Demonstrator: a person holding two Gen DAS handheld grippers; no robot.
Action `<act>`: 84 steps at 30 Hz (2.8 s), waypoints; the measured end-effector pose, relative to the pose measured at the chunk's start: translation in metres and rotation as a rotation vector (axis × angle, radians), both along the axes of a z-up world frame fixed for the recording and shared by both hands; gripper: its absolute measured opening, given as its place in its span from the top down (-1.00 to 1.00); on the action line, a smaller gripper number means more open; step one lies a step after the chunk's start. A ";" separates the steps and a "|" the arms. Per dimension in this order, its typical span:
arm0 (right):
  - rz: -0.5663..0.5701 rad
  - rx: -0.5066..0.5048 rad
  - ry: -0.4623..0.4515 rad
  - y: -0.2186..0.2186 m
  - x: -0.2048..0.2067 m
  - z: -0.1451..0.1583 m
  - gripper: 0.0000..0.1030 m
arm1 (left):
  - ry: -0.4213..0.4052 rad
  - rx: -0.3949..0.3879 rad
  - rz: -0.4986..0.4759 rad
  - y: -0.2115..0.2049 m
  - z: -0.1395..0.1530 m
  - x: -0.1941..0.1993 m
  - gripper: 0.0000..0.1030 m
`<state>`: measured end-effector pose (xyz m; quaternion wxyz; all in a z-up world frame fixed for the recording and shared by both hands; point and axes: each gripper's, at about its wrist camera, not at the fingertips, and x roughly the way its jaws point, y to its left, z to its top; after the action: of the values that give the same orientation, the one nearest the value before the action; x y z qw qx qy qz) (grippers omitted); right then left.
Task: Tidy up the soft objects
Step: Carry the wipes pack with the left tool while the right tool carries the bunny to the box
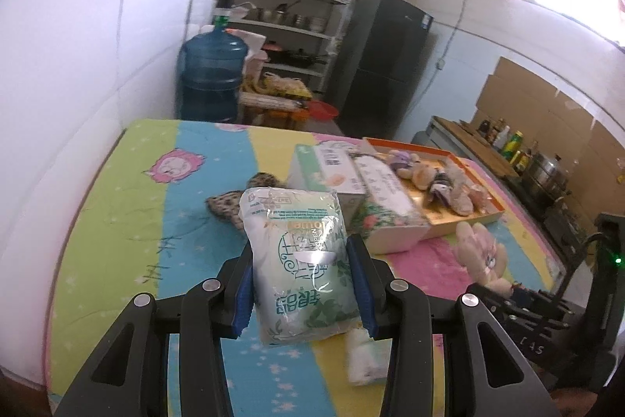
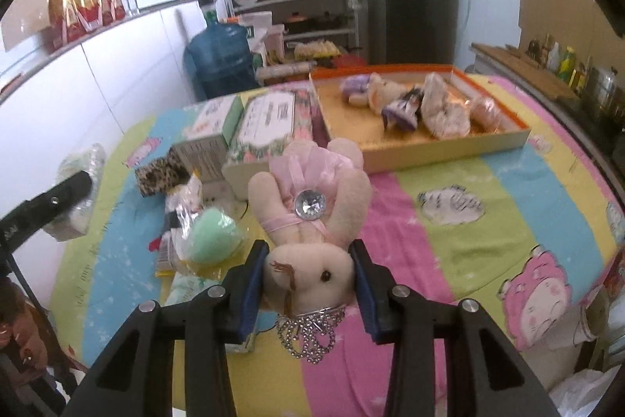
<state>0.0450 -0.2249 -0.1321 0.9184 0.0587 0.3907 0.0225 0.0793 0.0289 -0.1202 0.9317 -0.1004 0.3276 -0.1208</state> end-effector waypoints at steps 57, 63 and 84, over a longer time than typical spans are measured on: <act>0.003 0.084 -0.083 -0.215 0.112 0.047 0.17 | 0.045 0.042 -0.135 -0.251 0.031 0.139 0.15; 0.051 0.090 -0.061 -0.227 0.146 0.035 0.17 | 0.082 0.057 -0.091 -0.265 0.015 0.160 0.15; 0.197 0.119 0.004 -0.243 0.236 -0.003 0.17 | 0.189 0.082 0.035 -0.286 -0.035 0.198 0.15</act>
<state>0.2806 -0.4680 -0.1346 0.9059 0.0743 0.3944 0.1356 0.2776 -0.2570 -0.1552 0.9019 -0.0788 0.4168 -0.0811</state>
